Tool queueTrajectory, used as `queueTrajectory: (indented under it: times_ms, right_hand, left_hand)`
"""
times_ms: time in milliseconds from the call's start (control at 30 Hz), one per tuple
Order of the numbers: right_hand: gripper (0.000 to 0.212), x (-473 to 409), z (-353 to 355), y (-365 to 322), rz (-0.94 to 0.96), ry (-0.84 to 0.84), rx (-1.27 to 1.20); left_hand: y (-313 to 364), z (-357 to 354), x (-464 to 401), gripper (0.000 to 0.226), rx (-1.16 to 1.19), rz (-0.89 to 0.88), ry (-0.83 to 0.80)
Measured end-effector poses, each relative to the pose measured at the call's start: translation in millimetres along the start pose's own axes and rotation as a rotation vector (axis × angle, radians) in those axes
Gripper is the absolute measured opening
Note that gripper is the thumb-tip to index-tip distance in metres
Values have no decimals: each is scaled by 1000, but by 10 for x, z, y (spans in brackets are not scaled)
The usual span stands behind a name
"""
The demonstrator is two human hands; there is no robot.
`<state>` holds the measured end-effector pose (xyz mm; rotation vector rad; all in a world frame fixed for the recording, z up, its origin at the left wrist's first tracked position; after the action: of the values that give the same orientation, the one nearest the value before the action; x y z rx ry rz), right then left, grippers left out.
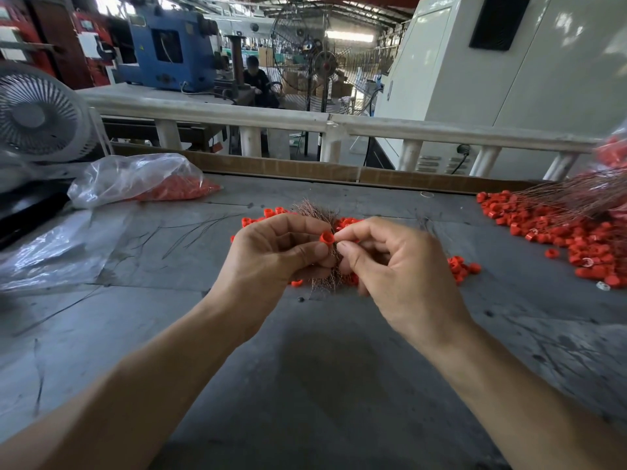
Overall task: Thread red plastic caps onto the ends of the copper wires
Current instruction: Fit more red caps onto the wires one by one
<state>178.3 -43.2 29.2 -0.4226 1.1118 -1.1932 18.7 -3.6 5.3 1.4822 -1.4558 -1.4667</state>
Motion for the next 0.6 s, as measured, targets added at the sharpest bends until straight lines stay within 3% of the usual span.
queueTrajectory:
  times_ms: [600]
  right_hand:
    - [13,-7,3,54,-7,6,32]
  left_hand:
    - [-20,21,-3,16,23,7,21]
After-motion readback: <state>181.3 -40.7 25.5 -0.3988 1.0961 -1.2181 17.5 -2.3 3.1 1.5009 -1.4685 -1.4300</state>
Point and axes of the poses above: each hand's wrist, its own x-axis away from the middle knuckle, its own z-axis out of the back of the hand, y = z × x, the point moved 5 cm from there along -x, towards the middle knuckle, and after that the axes turned 5 degrees about -z, right-handed, at the moved point
